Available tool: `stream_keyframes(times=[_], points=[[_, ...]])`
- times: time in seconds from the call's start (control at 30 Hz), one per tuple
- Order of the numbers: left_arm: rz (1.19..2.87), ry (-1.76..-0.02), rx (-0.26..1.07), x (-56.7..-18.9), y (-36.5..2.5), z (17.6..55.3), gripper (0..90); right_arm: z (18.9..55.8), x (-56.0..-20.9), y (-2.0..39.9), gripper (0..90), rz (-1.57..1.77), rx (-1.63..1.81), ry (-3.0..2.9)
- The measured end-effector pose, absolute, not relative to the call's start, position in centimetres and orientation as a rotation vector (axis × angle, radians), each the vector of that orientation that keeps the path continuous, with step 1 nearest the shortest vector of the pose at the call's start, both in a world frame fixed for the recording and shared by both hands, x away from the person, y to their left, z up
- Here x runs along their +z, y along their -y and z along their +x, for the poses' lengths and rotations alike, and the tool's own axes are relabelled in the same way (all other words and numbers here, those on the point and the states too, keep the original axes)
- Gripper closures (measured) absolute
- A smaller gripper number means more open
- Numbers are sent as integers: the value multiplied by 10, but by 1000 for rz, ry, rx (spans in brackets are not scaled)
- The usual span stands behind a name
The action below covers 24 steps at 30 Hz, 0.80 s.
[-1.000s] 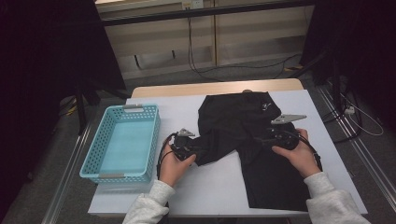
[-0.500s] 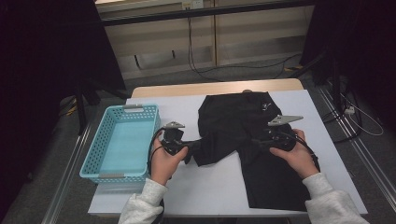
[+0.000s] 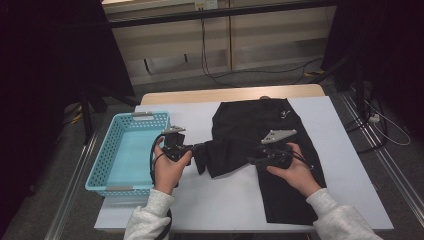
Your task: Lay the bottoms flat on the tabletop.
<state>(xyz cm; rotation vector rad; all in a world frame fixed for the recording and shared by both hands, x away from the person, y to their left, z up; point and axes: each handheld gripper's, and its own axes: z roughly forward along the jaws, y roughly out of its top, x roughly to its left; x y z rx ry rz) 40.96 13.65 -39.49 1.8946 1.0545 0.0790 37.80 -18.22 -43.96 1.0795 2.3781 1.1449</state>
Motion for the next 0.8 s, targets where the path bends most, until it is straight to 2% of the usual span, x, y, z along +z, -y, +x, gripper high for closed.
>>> stream_keyframes(times=[0.27, 0.6, 0.7, 0.73, 0.8], points=[[1932, -1093, 71, -407, -132, 411, 900, 384, -448, 160, 454, 1016, 1099, -2439], [1953, -1094, 86, -411, -129, 411, 900, 391, -458, 126, 602, 875, 1023, -2482], [1955, -1097, 80, -412, -128, 410, 900, 393, -457, 125, 706, 882, 1020, -2483], [1957, -1097, 80, -412, -127, 410, 900, 394, -457, 126, 782, 885, 1028, -2491], [1960, -1095, 82, -412, -127, 410, 900, 394, -457, 127, 867, 887, 1039, -2512]])
